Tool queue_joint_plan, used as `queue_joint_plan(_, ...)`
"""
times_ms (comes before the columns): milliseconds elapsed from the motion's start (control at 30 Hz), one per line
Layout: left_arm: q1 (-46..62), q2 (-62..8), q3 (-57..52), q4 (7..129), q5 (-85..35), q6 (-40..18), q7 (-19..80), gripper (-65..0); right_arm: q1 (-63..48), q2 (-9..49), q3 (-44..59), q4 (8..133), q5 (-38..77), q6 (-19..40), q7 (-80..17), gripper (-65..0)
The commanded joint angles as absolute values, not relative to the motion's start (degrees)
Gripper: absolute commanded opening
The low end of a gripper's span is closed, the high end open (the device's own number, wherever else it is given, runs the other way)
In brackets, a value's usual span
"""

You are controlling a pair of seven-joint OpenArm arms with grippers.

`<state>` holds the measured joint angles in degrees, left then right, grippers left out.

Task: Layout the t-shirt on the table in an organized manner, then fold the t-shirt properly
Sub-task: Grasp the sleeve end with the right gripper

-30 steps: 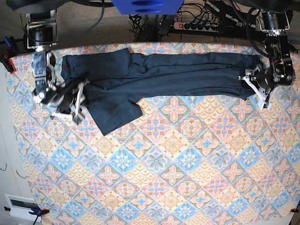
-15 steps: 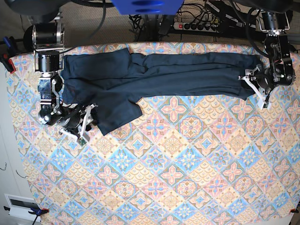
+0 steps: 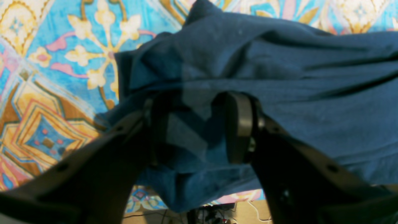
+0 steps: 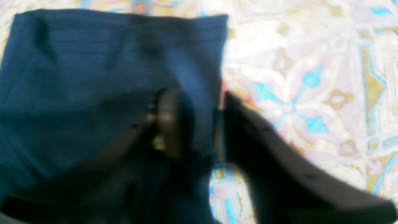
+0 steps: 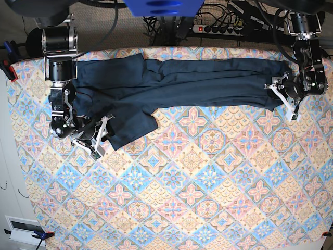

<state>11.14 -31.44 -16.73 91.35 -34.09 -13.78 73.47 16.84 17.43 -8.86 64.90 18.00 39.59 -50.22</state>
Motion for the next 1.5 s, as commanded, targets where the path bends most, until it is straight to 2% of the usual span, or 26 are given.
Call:
queue_joint_plan(0,10.5,-32.7,-17.2,92.1,-34.3,-13.8,73.1,-38.2,18.2,17.8,-9.3,66.2,18.9,40.0,-49.5,-56.9)
queue_joint_plan(67,10.5,-32.7,-17.2,92.1,-34.3,-13.8,73.1,-38.2,18.1,18.2,-9.3,67.4,19.0,40.0,-49.6,-60.8)
queue_joint_plan(200,10.4,-32.7,-17.2,92.1,-34.3,-13.8,73.1,-38.2,14.1,18.2,-6.8,77.1,21.7,40.0,-50.9,-61.1)
queue_joint_plan(433,10.4,-32.7,-17.2,92.0,-34.3,-13.8,73.0,-38.2,1.8,18.2,2.9,98.1,26.2,40.0,-60.1,-61.1)
queue_joint_plan(567,10.4,-32.7,-17.1,92.0,-34.3,-13.8,73.0,-38.2,-2.2,18.2,2.9,103.7,26.1,40.0,-60.3,-61.1)
queue_joint_plan(667,10.4,-32.7,-17.1,92.0,-34.3,-13.8,73.0,-37.9,-0.4,18.1,3.0,101.4,25.5,40.0,-60.2,-59.5)
queue_joint_plan(867,10.4,-32.7,-17.1,92.0,-34.4,-13.8,73.0,-37.6,8.0,18.0,3.3,90.9,18.9,40.0,-58.3,-47.1)
queue_joint_plan(1133,10.4,-32.7,-17.1,92.0,-34.4,-13.8,73.0,-37.6,13.8,18.0,2.9,80.2,18.5,40.0,-56.4,-44.0)
queue_joint_plan(1333,10.4,-32.7,-17.1,92.0,-34.4,-13.8,73.0,-37.6,14.3,18.0,2.9,77.8,18.5,40.0,-54.5,-30.1)
queue_joint_plan(1467,10.4,-32.7,-17.1,92.0,-34.4,-13.8,73.0,-37.7,14.3,17.9,2.9,75.7,18.5,40.0,-53.1,-29.4)
